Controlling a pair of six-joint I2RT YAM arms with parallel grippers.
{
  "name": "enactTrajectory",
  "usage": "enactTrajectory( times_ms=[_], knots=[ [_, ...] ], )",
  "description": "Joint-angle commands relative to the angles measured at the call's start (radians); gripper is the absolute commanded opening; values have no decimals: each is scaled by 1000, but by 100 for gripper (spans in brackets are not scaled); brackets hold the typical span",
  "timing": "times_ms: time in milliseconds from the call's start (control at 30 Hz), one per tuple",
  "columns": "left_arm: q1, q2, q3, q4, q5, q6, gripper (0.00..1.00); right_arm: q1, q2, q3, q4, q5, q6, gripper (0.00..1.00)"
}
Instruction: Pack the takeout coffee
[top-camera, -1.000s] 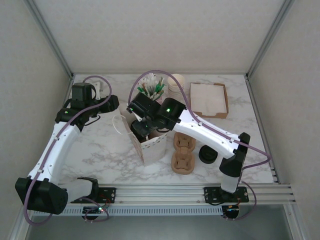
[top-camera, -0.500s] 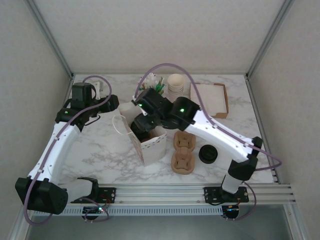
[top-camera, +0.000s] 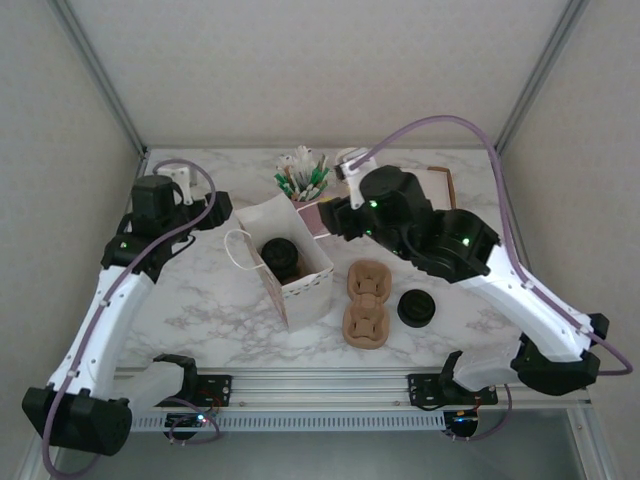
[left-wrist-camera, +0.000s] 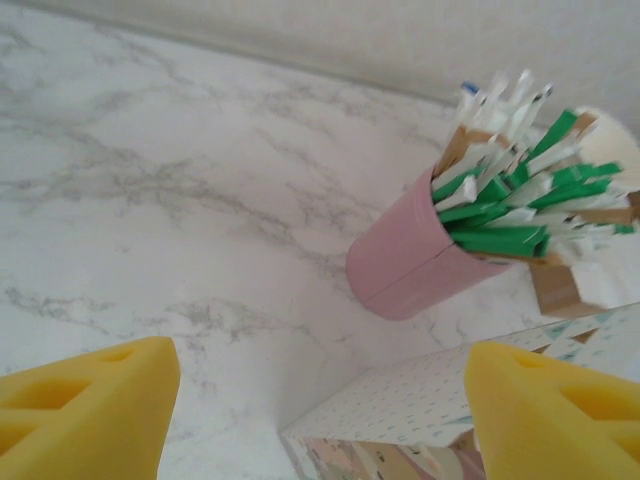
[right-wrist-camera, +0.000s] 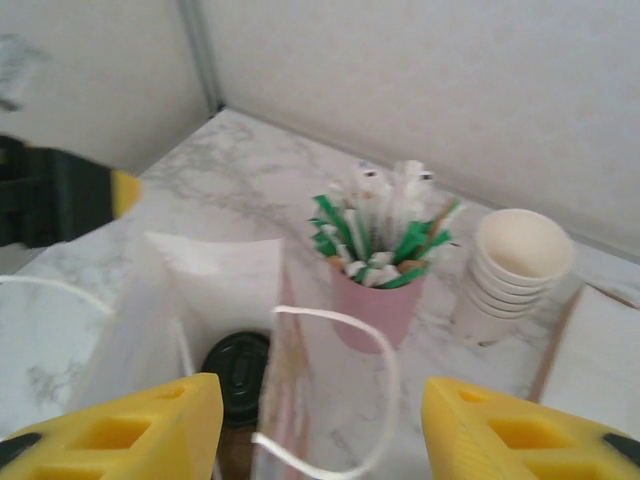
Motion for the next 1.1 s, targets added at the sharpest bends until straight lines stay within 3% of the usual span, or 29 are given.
enactTrajectory(
  times_ms=[0,300,700,867,1067],
  knots=[
    [8,-73,-39,100,-12,-17,76,-59,-69,-48,54,46,38,57],
    [6,-164,-94,214,126,-53,78,-374,-136,-148,62,-54,70,64],
    [3,-174,-96,205,107,-55,79,-860,4,-246,130,-428,291,68],
    [1,-178,-96,203,95,-49,79,-944,108,-308,188,-515,367,66],
    [1,-176,-97,197,86,-47,80,-945,241,-333,208,-519,433,66]
  ],
)
